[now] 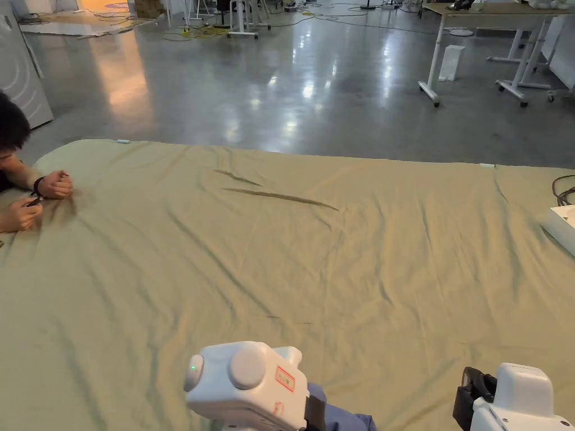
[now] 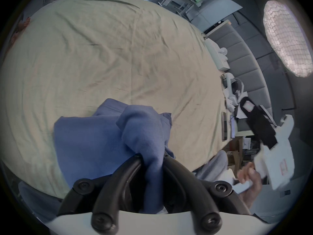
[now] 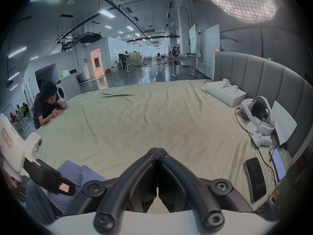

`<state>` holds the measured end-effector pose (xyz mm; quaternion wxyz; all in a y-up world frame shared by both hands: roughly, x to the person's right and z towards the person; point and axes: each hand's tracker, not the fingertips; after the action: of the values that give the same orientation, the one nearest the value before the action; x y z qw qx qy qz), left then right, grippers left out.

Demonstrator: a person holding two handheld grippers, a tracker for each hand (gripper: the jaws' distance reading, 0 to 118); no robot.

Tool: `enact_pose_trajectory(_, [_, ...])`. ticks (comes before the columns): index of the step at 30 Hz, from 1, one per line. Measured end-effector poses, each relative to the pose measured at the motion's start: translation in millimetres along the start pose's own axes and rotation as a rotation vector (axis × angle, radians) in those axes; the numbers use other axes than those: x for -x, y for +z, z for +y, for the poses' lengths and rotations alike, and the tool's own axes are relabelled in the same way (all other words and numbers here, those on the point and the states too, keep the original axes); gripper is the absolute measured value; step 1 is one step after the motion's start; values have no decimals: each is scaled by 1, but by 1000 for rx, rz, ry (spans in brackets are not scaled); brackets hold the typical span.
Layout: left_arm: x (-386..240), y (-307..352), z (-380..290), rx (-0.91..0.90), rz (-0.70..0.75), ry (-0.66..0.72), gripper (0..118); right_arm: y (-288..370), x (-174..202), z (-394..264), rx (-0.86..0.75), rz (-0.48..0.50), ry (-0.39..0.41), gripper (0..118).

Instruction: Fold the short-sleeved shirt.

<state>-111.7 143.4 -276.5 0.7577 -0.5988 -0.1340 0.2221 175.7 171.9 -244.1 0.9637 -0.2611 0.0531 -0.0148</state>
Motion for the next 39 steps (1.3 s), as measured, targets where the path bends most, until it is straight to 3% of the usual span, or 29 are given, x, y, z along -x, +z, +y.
enact_pose_trajectory(3, [-6,-18,0,10,47,-28,13,1,-5,-2,3,-8,-4,0])
enact_pose_trajectory(5, [-4,-26,1,28,59,-12,32,2,-8,-3,6,-14,-8,0])
enact_pose_trajectory(7, [3,-25,0,39,-28,49,49,4,-10,-3,8,-19,-9,0])
enact_pose_trajectory(9, [3,-17,-3,26,-97,55,51,5,-11,-3,9,-24,-8,0])
enact_pose_trajectory(12, [3,-1,-3,-26,-94,6,51,6,-13,-2,9,-30,-11,0])
enact_pose_trajectory(15, [10,8,-4,-74,-148,41,51,7,-13,-1,5,-29,-21,0])
enact_pose_trajectory(16, [11,10,-5,-95,-171,50,47,7,-13,0,2,-28,-21,0])
enact_pose_trajectory(19, [10,6,-9,-113,-216,15,14,9,-9,3,-8,-21,-15,0])
enact_pose_trajectory(26, [-8,-37,-15,-48,-236,-46,12,10,-4,7,-16,-12,-2,0])
enact_pose_trajectory(32, [-14,-76,-15,-48,-109,-92,11,11,-3,8,-17,-14,5,0])
enact_pose_trajectory(37, [-16,-67,-20,-88,-130,-106,11,13,-2,11,-29,-16,11,0])
enact_pose_trajectory(39, [-18,-46,-22,-182,-143,-153,11,13,-1,14,-46,-20,19,0])
